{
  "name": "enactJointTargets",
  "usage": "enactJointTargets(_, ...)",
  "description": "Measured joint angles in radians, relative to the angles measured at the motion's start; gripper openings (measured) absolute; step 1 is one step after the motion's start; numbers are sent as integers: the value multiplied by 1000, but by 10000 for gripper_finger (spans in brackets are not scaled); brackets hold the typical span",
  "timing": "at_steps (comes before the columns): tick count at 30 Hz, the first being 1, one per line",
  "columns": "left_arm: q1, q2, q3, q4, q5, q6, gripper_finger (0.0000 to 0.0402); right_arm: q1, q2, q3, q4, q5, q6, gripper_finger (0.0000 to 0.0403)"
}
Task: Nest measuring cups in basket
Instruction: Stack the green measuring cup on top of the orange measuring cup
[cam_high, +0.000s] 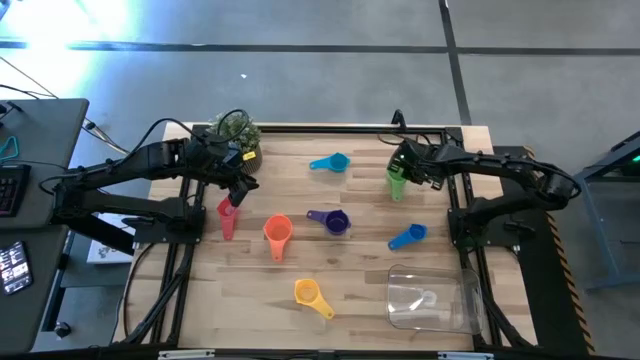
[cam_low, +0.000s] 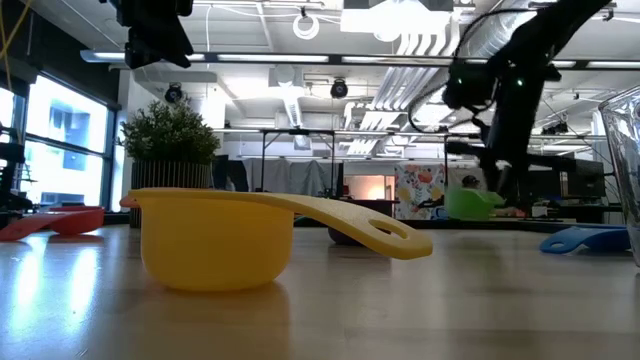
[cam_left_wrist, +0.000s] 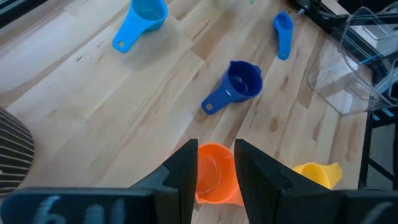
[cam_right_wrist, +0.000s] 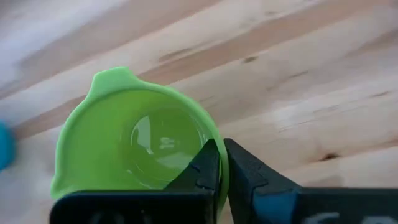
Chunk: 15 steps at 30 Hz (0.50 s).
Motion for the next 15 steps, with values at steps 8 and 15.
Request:
enactJointTargets(8, 0, 0, 0, -1, -1, -11, 97, 186, 0, 176, -29, 107, 38, 3)
enactJointTargets(15, 0, -6, 0, -15, 12, -72, 97, 341, 0, 282, -29, 206, 93, 2)
